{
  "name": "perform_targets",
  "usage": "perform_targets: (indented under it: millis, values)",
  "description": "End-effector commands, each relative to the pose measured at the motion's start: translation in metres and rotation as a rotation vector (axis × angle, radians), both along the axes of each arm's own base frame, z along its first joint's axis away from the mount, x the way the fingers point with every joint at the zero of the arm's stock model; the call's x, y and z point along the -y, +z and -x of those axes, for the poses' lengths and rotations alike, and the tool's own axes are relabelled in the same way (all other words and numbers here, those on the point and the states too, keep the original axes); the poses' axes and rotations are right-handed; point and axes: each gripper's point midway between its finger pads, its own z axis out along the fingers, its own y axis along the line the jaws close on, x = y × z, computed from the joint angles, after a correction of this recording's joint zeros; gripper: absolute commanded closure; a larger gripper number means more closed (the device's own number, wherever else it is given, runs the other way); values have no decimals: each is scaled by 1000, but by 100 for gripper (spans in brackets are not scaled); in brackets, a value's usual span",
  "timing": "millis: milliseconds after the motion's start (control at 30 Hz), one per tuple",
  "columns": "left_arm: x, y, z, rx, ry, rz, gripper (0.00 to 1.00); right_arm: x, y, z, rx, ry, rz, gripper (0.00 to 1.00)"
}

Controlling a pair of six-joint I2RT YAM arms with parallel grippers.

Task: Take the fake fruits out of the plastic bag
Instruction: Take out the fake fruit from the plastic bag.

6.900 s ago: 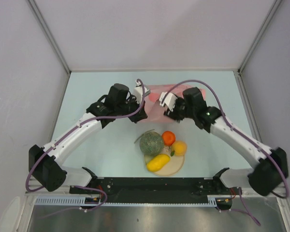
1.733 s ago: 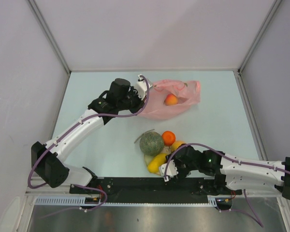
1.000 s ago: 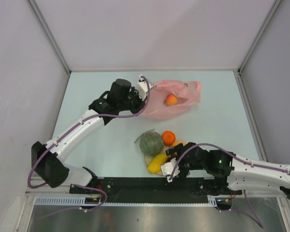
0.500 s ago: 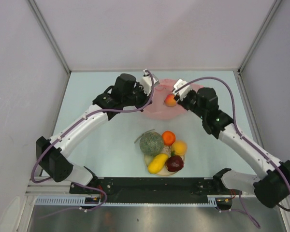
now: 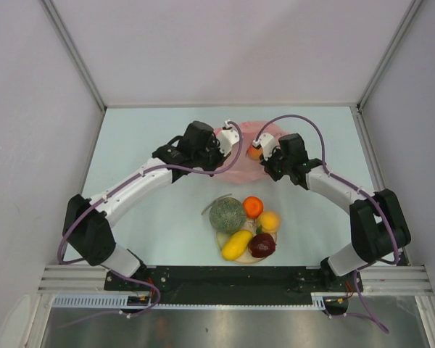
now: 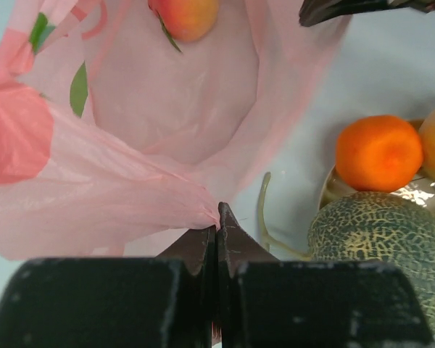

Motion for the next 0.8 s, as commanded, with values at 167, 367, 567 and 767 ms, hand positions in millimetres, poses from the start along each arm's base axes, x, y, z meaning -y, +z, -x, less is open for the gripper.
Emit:
perform_targets:
  millis: [167, 367, 567, 767]
  values:
    - [-2, -16, -23, 54, 6, -114, 100, -26, 60, -36, 221, 17, -169, 77]
    - [5, -12, -35, 68, 12, -117, 100, -17, 44, -91, 216, -174, -186, 45]
    - [12, -8, -39, 58, 2, -104, 100, -16, 25, -105, 147, -224, -215, 36]
    - [12, -15, -34, 32, -5, -111, 100, -18, 14, -124, 146, -294, -227, 23]
